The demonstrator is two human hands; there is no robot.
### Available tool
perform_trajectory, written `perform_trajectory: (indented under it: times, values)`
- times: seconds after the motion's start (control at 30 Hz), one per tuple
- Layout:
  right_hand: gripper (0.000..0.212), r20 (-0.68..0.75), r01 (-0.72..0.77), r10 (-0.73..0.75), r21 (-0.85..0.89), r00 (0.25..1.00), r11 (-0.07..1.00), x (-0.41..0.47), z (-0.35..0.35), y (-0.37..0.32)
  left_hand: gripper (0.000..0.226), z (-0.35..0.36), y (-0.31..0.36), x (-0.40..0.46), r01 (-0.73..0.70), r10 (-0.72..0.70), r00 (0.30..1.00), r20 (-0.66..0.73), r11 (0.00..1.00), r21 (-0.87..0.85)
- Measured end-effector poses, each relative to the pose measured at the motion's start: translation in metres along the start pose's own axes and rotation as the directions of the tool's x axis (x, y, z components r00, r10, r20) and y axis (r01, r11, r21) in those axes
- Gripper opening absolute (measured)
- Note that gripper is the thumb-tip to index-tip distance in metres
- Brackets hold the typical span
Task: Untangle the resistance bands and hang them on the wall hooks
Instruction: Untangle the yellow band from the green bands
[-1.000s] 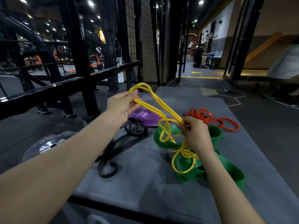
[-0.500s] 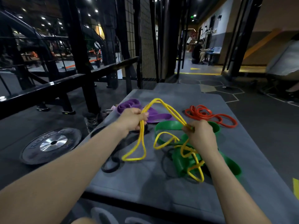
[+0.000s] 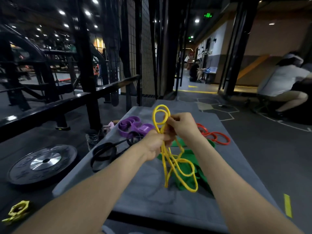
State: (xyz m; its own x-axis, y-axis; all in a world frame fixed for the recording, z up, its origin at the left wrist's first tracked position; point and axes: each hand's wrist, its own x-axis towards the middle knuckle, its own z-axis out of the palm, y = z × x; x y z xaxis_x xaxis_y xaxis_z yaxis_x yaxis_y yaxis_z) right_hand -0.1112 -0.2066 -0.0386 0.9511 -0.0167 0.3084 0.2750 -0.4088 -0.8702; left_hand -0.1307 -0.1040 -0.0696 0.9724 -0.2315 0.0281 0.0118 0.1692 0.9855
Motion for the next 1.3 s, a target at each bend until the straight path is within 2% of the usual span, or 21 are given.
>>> perform_trajectory:
  times: [0.1, 0.2, 0.27, 0.3, 0.33, 0.4, 0.47, 0.53, 0.63, 0.73, 0.77, 0.8, 0.83, 0.9, 0.97, 1.07, 1.13, 1.23, 1.27, 1.3]
  values:
    - [0.031, 0.082, -0.014, 0.0, 0.167, 0.997, 0.986, -0.009, 0.003, -0.003, 0.027, -0.014, 0.016, -0.012, 0.028, -0.028, 0.999, -0.025, 1.0, -0.007]
    - [0.03, 0.063, -0.009, 0.004, 0.077, 0.998, 0.997, -0.023, -0.001, 0.002, 0.025, -0.034, 0.039, -0.022, 0.02, -0.034, 0.993, -0.111, 0.992, -0.122]
    - [0.022, 0.208, -0.011, 0.001, 0.048, 0.978, 0.999, -0.039, 0.001, 0.002, 0.028, -0.047, 0.055, -0.029, -0.02, -0.007, 0.988, -0.152, 0.984, -0.175]
    - [0.029, 0.304, -0.036, 0.022, 0.041, 0.952, 0.998, -0.046, 0.005, 0.004, 0.028, -0.052, 0.061, -0.031, -0.039, 0.006, 0.986, -0.168, 0.981, -0.188]
    - [0.045, 0.392, -0.048, 0.029, 0.039, 0.92, 0.998, -0.052, 0.011, 0.005, 0.027, -0.055, 0.067, -0.034, -0.054, 0.018, 0.984, -0.179, 0.978, -0.199]
    - [0.073, 0.502, 0.02, -0.02, 0.006, 0.865, 1.0, -0.057, 0.031, 0.01, 0.026, -0.06, 0.076, -0.041, -0.064, 0.026, 0.984, -0.175, 0.975, -0.215]
    - [0.078, 0.546, 0.129, -0.074, -0.064, 0.834, 0.99, -0.059, 0.055, 0.012, 0.028, -0.064, 0.084, -0.049, -0.054, 0.027, 0.99, -0.138, 0.978, -0.202]
    - [0.065, 0.544, 0.163, -0.076, -0.115, 0.836, 0.98, -0.063, 0.075, 0.012, 0.031, -0.07, 0.089, -0.055, -0.049, 0.023, 0.991, -0.132, 0.98, -0.195]
    - [0.026, 0.477, 0.195, -0.028, -0.305, 0.878, 0.932, -0.06, 0.086, 0.033, 0.033, -0.086, 0.099, -0.066, -0.041, 0.003, 0.984, -0.177, 0.976, -0.213]
    - [0.006, 0.321, 0.185, 0.034, -0.625, 0.946, 0.758, -0.061, 0.064, 0.061, 0.035, -0.111, 0.109, -0.075, -0.06, -0.008, 0.966, -0.259, 0.966, -0.253]
    - [0.013, 0.25, 0.16, 0.041, -0.729, 0.967, 0.665, -0.062, 0.052, 0.069, 0.035, -0.118, 0.111, -0.077, -0.058, -0.013, 0.958, -0.285, 0.97, -0.238]
    - [0.02, 0.2, 0.125, 0.068, -0.809, 0.977, 0.574, -0.063, 0.04, 0.074, 0.035, -0.123, 0.112, -0.079, -0.044, -0.02, 0.953, -0.301, 0.977, -0.207]
    - [0.022, 0.176, 0.125, 0.046, -0.839, 0.983, 0.53, -0.062, 0.029, 0.075, 0.035, -0.127, 0.111, -0.078, -0.018, -0.034, 0.95, -0.31, 0.986, -0.163]
    - [0.019, 0.186, 0.145, 0.005, -0.782, 0.983, 0.606, -0.057, 0.015, 0.065, 0.032, -0.128, 0.102, -0.075, 0.079, -0.088, 0.943, -0.32, 0.996, -0.04]
    - [0.017, 0.129, 0.143, -0.073, -0.692, 0.989, 0.707, -0.051, 0.005, 0.042, 0.027, -0.125, 0.089, -0.07, 0.21, -0.143, 0.931, -0.337, 0.963, 0.17]
    - [0.014, 0.001, 0.164, -0.21, -0.623, 0.978, 0.765, -0.04, -0.012, -0.002, 0.021, -0.113, 0.078, -0.064, 0.373, -0.245, 0.911, -0.331, 0.834, 0.408]
    - [0.013, 0.049, 0.22, -0.243, -0.624, 0.969, 0.75, -0.035, -0.021, -0.03, 0.02, -0.103, 0.077, -0.059, 0.433, -0.296, 0.896, -0.331, 0.746, 0.506]
    - [0.013, 0.141, 0.286, -0.255, -0.618, 0.957, 0.732, -0.031, -0.03, -0.055, 0.02, -0.083, 0.084, -0.045, 0.366, -0.23, 0.93, -0.286, 0.637, 0.679]
    - [0.013, 0.155, 0.292, -0.25, -0.61, 0.956, 0.736, -0.032, -0.031, -0.057, 0.022, -0.073, 0.09, -0.042, 0.326, -0.195, 0.945, -0.261, 0.571, 0.754]
    - [0.013, 0.157, 0.286, -0.241, -0.601, 0.958, 0.747, -0.032, -0.033, -0.059, 0.024, -0.064, 0.096, -0.04, 0.282, -0.156, 0.959, -0.236, 0.462, 0.841]
